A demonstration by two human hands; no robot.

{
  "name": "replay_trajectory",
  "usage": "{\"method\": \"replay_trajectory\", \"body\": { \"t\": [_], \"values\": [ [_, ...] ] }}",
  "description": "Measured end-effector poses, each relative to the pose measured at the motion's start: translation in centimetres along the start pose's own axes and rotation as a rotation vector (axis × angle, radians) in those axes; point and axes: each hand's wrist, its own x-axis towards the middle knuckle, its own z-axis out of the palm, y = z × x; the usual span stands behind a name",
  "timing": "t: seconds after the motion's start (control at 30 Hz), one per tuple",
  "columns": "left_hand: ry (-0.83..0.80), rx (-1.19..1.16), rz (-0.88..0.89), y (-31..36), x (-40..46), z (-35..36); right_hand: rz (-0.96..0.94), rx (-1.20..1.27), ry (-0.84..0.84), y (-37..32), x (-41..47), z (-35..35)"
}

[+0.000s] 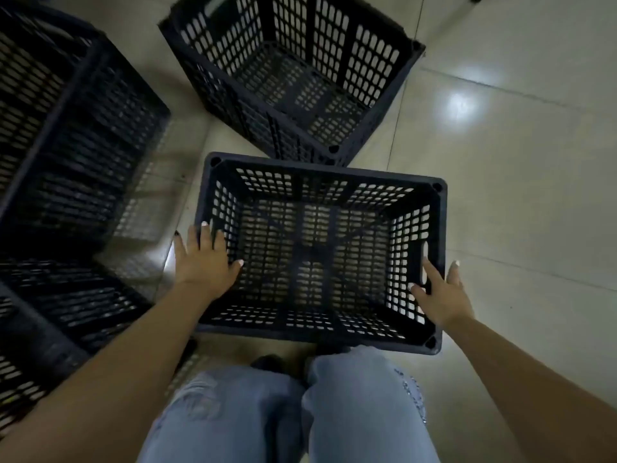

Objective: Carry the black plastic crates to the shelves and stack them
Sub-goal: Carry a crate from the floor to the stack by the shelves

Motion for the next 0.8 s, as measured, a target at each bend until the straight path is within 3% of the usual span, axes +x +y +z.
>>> {"method": "replay_trajectory", "body": {
  "t": [0.13,0.33,0.53,0.8],
  "values": [
    [-0.002,-0.071,-0.099,0.4,1.3,1.6,0.016,0.104,0.012,0.3,1.4,1.2],
    [0.059,-0.389,-0.127,0.3,2.2,1.3,0.093,0.348,0.112,-1.4,3.0,1.3],
    [-0.078,-0.572,-0.233,-1.2,2.0,-1.0,0.131,0.625,0.094,-2.9,2.6,-1.4],
    [0.088,-0.633,-0.28,-4.2,-7.7,-7.1,0.008,0.493,0.152,-6.0,-5.7,-9.6]
  ]
}}
